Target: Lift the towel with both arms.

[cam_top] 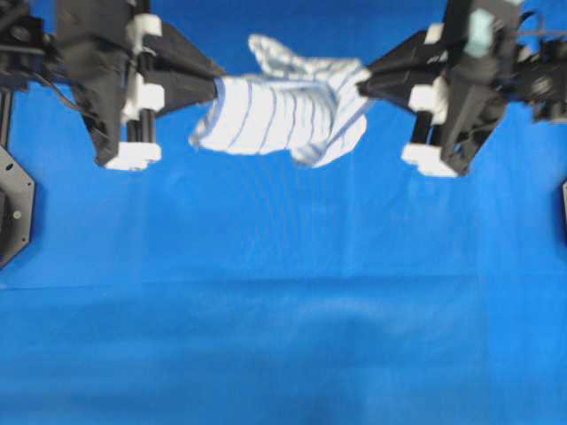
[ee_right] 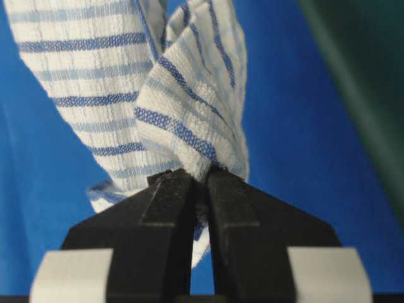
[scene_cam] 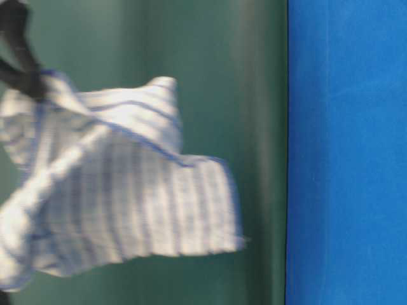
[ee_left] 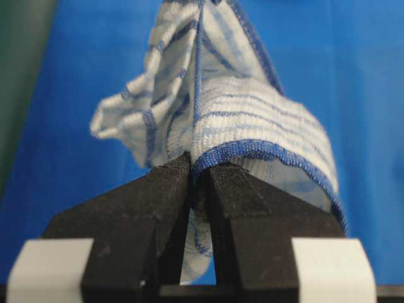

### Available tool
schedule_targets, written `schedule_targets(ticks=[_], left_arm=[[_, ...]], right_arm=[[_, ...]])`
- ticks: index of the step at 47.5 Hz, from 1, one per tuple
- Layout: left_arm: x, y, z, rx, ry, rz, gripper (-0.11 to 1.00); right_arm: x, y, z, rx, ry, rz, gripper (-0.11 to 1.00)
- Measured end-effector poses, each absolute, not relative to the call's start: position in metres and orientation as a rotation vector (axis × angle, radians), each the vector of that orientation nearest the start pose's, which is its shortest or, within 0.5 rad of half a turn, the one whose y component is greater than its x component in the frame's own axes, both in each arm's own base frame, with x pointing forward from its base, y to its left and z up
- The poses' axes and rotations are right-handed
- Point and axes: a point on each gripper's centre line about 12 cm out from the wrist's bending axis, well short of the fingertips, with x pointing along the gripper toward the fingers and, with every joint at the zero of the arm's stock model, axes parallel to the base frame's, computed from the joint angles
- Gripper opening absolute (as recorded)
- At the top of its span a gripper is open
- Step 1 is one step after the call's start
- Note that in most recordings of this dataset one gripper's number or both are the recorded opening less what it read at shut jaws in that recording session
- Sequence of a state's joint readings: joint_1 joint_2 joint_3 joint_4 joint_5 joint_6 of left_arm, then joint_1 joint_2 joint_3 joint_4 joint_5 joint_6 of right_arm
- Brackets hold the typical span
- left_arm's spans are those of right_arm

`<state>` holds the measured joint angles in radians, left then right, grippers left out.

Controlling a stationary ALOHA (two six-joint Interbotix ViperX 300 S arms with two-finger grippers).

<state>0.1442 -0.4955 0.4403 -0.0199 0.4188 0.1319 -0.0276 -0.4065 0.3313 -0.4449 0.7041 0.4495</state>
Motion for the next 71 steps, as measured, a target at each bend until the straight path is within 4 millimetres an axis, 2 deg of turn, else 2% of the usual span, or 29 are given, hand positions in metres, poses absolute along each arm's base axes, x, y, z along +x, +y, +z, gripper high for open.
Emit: schedule_targets(ticks=[11, 17, 32, 51, 54, 57, 58, 62, 66, 69, 71], left_arm=[[0.312, 0.044, 0.422, 0.084, 0.35, 0.114, 0.05], [0.309, 0.044, 0.439, 0.086, 0.338, 0.116, 0.05], [0.306, 0.043, 0.469, 0.091, 0.281, 0.117, 0.05], [0.306, 0.043, 0.47, 0.09, 0.279, 0.117, 0.07], [0.306, 0.041, 0.471, 0.094, 0.278, 0.111, 0.16], [0.303, 0.039, 0.472, 0.098, 0.272, 0.105, 0.33], [0.303, 0.039, 0.473, 0.097, 0.27, 0.105, 0.4], [0.302, 0.037, 0.473, 0.098, 0.268, 0.099, 0.68], [0.302, 0.035, 0.473, 0.097, 0.265, 0.094, 0.88], [0.301, 0.035, 0.474, 0.093, 0.258, 0.095, 0.93], [0.301, 0.035, 0.473, 0.09, 0.257, 0.095, 0.93]], right_arm=[[0.319, -0.044, 0.432, 0.008, 0.497, -0.345, 0.06], [0.317, -0.044, 0.446, 0.005, 0.47, -0.347, 0.06], [0.313, -0.041, 0.468, -0.01, 0.438, -0.341, 0.06], [0.312, -0.032, 0.471, -0.072, 0.462, -0.299, 0.07], [0.311, -0.032, 0.471, -0.082, 0.468, -0.297, 0.07], [0.308, -0.033, 0.472, -0.085, 0.467, -0.299, 0.08], [0.308, -0.033, 0.472, -0.086, 0.468, -0.301, 0.12], [0.306, -0.034, 0.472, -0.088, 0.468, -0.303, 0.4], [0.307, -0.034, 0.471, -0.091, 0.472, -0.305, 0.62], [0.307, -0.035, 0.472, -0.093, 0.471, -0.308, 0.69], [0.306, -0.035, 0.472, -0.094, 0.469, -0.309, 0.67]])
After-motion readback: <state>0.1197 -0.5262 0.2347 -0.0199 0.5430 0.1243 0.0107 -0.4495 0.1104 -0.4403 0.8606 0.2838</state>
